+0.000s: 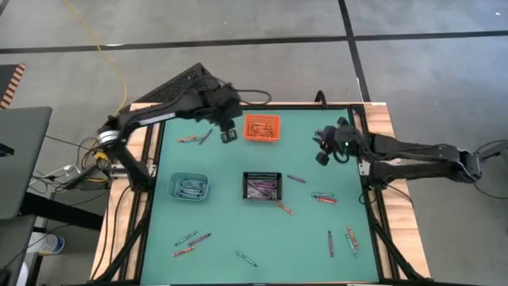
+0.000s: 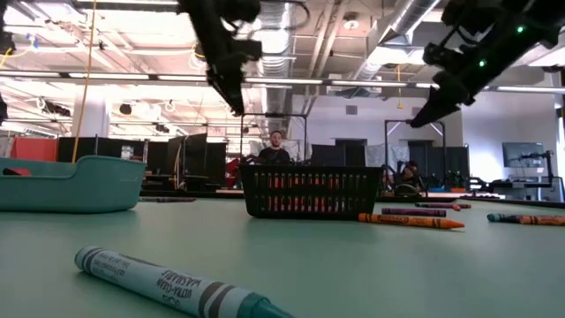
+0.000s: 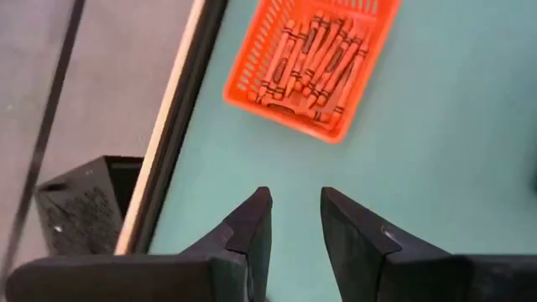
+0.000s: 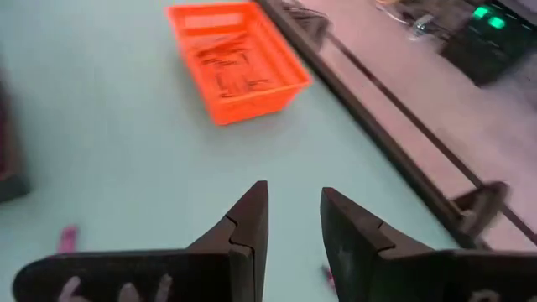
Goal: Sort crayons
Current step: Put the violet crayon into the black bin
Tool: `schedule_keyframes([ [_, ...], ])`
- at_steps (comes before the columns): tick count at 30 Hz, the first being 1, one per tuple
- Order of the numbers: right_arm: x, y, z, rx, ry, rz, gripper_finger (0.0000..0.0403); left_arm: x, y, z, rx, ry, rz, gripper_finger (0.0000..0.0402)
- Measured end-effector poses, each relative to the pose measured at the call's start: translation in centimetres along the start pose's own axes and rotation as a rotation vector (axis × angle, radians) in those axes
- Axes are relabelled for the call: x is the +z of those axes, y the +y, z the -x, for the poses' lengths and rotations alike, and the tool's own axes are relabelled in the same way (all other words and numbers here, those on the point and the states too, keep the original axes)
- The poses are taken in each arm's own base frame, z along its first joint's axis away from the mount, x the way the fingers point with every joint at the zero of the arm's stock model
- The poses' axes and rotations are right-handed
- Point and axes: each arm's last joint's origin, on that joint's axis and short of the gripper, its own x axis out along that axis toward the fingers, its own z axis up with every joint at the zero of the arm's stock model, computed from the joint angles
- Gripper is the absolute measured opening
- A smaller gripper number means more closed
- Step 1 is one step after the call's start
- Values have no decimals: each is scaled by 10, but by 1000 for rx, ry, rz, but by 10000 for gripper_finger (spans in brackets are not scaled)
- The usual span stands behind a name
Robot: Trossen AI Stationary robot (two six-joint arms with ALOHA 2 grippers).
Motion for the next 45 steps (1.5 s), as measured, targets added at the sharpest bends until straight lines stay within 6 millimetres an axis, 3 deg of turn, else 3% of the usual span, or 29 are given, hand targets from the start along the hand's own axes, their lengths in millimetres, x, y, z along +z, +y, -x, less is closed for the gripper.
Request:
schedule_keyframes([
  [5,-7,-4,-10,107,99,-96,111,-41,-23,24,-16,-169,32,74],
  [9,-13,9,-17,309,208,-119,111,-80,-44,37,-36,-335,54,64],
  [20,-32,35,-26,374,454,-102,111,-167,-72,53,-127,-605,171,61],
  [24,-22,30,-30,284,459,-93,111,-182,-70,61,-93,-701,221,61],
  [30,-7,6,-48,168,459,-71,111,-197,-68,69,-92,-840,257,61],
  [45,11,-52,-95,57,657,-41,111,-228,-75,45,-77,-1140,295,61],
])
